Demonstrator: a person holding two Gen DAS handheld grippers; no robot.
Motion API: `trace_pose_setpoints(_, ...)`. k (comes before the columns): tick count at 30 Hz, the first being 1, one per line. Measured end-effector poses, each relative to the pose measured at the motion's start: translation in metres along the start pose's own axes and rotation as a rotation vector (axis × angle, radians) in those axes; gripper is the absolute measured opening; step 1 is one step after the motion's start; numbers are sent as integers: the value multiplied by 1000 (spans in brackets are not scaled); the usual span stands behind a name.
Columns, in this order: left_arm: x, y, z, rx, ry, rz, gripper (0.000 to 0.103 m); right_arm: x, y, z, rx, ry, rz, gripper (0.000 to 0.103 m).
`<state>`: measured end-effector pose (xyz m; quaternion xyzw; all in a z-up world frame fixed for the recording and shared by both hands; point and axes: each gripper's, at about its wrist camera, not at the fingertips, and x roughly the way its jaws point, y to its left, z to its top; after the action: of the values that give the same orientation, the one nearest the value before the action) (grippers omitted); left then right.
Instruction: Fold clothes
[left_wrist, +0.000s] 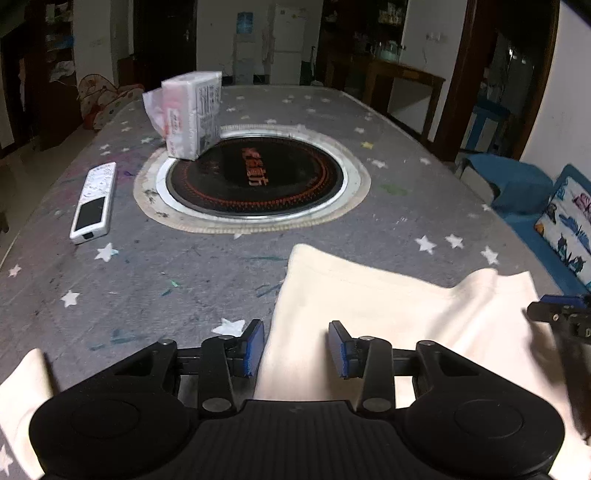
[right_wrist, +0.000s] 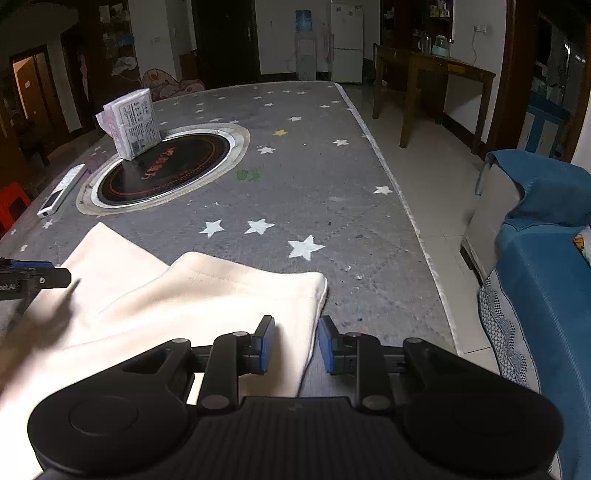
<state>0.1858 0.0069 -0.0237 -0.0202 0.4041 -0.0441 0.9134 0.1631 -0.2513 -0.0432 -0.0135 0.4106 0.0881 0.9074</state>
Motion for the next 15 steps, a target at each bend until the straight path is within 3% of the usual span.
trace_pose_setpoints(1, 2, 0, -1, 8, -6, 5, 18, 2, 0, 0, -1, 2, -1, 25)
trace_pose_setpoints(4, 2, 2, -3, 26, -36, 34, 7, 10, 2, 4, -5, 9, -11, 25)
trace_pose_setpoints(11, 0, 23, -4, -40, -79, 174, 5, 28, 16, 20, -38, -6, -12, 30)
trace_pose_setpoints(15, -2, 33, -2, -59, -77, 173, 8, 42, 30, 32, -73, -25, -17, 32)
